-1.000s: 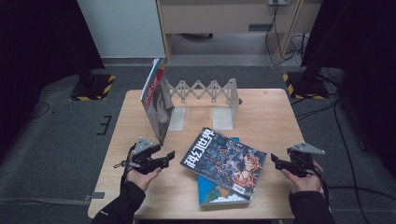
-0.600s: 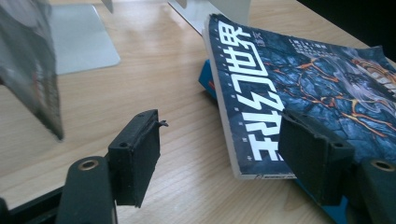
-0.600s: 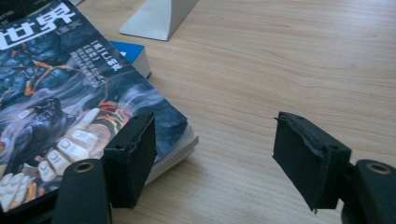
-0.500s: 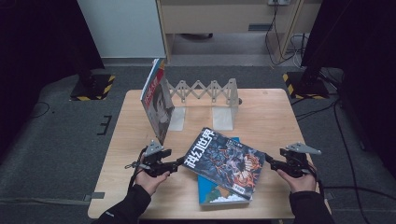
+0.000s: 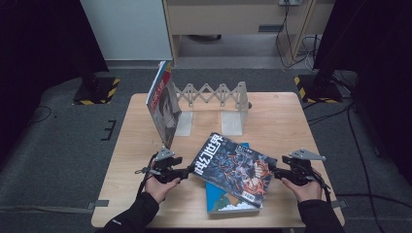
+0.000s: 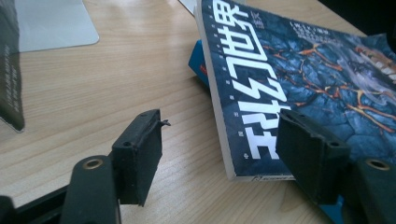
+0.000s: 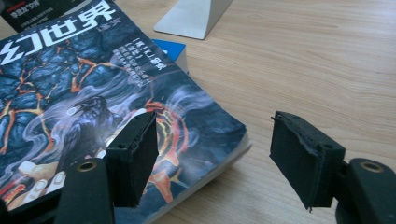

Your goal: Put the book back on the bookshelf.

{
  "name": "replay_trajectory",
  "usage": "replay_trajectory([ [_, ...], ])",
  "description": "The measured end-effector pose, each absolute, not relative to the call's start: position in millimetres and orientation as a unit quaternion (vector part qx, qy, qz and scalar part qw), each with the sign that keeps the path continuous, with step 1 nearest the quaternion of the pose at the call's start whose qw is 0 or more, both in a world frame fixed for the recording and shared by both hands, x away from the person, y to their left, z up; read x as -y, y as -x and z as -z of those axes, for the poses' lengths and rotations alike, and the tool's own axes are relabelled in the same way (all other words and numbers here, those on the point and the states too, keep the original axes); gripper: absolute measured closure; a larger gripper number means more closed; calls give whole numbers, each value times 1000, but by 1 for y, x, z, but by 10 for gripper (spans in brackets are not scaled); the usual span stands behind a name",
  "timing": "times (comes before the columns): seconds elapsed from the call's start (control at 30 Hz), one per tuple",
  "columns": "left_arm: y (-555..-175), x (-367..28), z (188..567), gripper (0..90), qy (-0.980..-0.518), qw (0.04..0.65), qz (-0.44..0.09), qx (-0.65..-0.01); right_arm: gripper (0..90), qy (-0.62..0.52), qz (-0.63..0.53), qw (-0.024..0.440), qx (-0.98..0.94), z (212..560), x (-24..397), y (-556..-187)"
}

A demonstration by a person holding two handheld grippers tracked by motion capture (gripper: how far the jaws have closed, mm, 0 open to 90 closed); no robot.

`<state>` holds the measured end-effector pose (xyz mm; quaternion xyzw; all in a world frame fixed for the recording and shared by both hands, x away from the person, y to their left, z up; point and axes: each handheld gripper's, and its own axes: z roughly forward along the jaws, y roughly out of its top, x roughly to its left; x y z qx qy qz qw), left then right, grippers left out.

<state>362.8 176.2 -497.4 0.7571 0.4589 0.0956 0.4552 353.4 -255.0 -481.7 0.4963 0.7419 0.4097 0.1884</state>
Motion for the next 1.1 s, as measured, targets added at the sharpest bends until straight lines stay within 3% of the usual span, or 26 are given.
replay_trajectory([
  [0.47, -367, -165, 503, 391, -757, 457, -64, -462, 327, -479, -421, 173, -751, 488, 238, -353],
  [1.1, -375, -162, 513, 319, -745, 474, -6, -469, 295, -468, -411, 154, -767, 496, 223, -354],
])
